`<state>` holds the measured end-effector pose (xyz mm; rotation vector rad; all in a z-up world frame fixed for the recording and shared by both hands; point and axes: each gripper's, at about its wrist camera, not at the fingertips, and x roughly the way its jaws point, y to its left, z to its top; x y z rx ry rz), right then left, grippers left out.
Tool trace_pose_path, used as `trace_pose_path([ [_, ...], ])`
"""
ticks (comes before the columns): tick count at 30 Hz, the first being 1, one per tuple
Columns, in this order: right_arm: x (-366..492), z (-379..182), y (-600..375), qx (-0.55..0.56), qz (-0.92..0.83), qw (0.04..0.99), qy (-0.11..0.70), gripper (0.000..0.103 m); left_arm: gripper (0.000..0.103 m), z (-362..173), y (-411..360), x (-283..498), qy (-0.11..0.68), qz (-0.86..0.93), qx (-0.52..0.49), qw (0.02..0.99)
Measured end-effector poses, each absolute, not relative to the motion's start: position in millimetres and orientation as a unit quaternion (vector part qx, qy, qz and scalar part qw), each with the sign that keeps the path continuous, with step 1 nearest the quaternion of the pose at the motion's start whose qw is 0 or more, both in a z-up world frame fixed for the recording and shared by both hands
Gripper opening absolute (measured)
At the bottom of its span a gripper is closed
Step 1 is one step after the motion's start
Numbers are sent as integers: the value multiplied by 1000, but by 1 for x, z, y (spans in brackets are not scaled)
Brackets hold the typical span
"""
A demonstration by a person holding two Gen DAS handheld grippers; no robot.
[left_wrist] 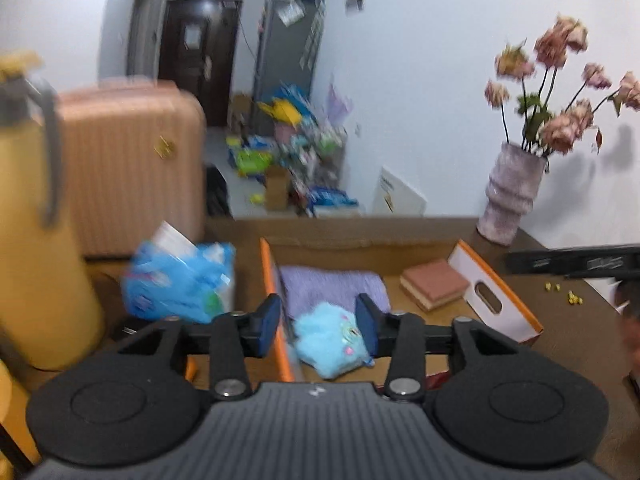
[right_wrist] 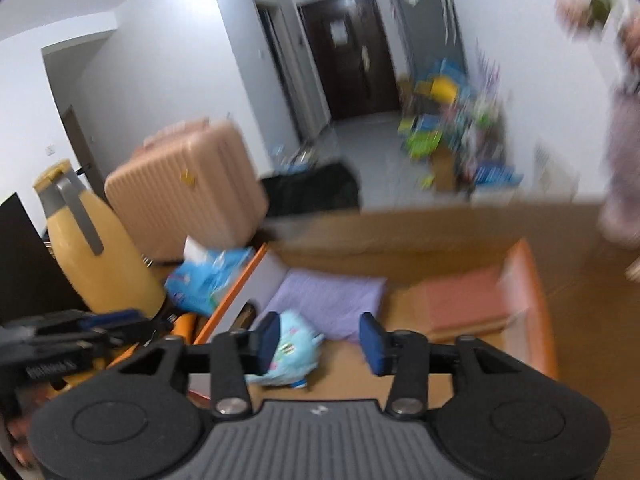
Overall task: Organize soft objects
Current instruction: 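Carry the blue plush into the cardboard box and open both grippers, then move both grippers to the blue packet and close them on it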
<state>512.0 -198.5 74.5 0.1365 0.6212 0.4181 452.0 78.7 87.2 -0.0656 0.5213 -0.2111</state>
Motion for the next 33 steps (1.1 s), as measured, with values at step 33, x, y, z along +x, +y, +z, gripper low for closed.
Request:
trace_pose_path([
  [33,263,-7,-263,85,216,943,237,64,66,23,6,259,244,-178,-13,953],
])
